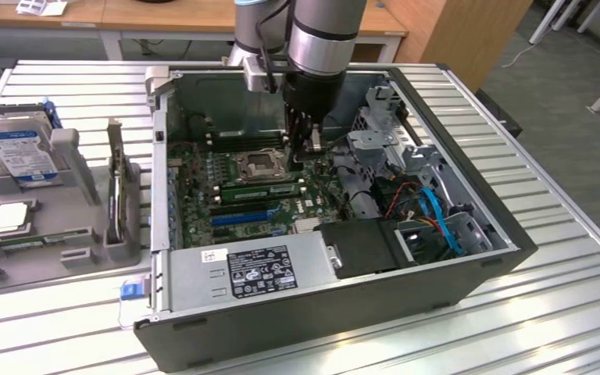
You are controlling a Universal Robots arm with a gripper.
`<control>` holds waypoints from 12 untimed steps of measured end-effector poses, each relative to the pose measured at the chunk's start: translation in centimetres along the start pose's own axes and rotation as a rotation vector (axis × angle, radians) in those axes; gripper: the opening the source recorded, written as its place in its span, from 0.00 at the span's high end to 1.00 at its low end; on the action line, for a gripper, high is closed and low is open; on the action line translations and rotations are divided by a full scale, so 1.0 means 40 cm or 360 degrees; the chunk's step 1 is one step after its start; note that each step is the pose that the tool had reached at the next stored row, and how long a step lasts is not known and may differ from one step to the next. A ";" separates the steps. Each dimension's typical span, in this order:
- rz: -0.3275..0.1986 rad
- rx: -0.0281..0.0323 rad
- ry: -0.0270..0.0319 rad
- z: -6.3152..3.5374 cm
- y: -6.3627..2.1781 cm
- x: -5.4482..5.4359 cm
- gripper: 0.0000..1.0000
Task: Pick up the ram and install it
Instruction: 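Press down the ram until it locks into place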
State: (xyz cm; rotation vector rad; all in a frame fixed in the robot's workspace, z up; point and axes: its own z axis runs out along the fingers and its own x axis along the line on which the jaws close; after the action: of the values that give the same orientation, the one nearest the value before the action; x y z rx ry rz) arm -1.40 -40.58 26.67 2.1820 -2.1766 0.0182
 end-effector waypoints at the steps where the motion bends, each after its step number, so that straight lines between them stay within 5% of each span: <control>1: 0.0000 0.00001 0.00000 0.000 0.000 0.000 0.89; 12: -0.0001 0.00005 -0.00010 0.016 -0.021 -0.001 0.89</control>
State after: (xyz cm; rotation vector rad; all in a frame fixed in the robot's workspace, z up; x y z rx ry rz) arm -0.58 -40.58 26.00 2.1829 -2.1767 0.0178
